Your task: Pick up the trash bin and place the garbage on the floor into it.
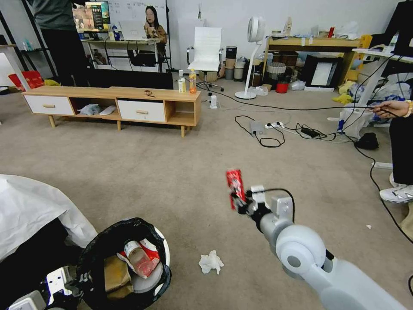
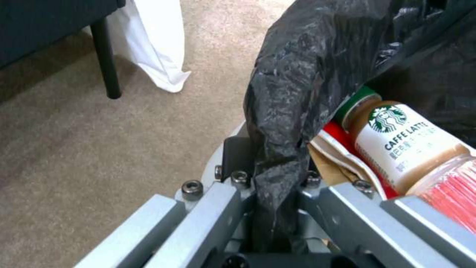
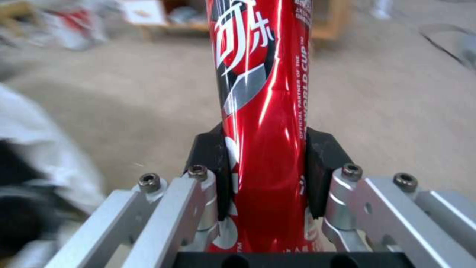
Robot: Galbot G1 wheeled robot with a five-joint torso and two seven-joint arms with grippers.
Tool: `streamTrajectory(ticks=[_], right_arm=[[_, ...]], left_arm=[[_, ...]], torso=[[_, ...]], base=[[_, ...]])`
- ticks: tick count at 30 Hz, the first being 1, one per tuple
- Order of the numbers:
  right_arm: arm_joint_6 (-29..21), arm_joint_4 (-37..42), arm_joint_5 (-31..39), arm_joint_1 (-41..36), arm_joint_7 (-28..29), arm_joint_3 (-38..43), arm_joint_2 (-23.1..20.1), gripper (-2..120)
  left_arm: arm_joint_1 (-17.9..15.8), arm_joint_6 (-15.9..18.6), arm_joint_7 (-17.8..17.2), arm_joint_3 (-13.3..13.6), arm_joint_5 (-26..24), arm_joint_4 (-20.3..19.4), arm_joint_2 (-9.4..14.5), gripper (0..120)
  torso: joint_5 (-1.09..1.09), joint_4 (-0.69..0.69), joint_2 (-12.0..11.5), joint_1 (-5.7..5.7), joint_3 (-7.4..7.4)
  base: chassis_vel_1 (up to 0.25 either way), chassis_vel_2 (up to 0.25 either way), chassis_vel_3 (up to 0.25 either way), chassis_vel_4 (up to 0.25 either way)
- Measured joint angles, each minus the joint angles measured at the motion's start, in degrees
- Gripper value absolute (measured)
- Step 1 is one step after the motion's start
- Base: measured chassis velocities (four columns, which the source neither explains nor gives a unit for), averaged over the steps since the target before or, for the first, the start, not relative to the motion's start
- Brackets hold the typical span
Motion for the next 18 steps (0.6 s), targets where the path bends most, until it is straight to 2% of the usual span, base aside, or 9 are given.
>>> streamTrajectory(ticks=[11,13,18], right_arm=[[0.5,4.2,3.8,10.0,-2.2,-8.4,0.3,28],[1.8,4.6,5.1,13.9,-3.8,-12.4,1.1,28],[2.2,4.5,6.9,17.3,-4.1,-16.8,2.5,28]], left_arm=[[-0.4,0.3,0.0,0.9,0.6,0.0,0.0,2],[-0.6,0.4,0.0,1.1,0.7,0.1,0.0,2],[-0.6,0.5,0.0,1.2,0.9,0.1,-0.1,2]], torso=[[0.0,-0.01,0.0,0.0,0.0],[0.0,0.0,0.0,0.0,0.0],[0.0,0.0,0.0,0.0,0.0]], base=[[0.0,0.0,0.0,0.0],[0.0,0.0,0.0,0.0],[0.0,0.0,0.0,0.0]])
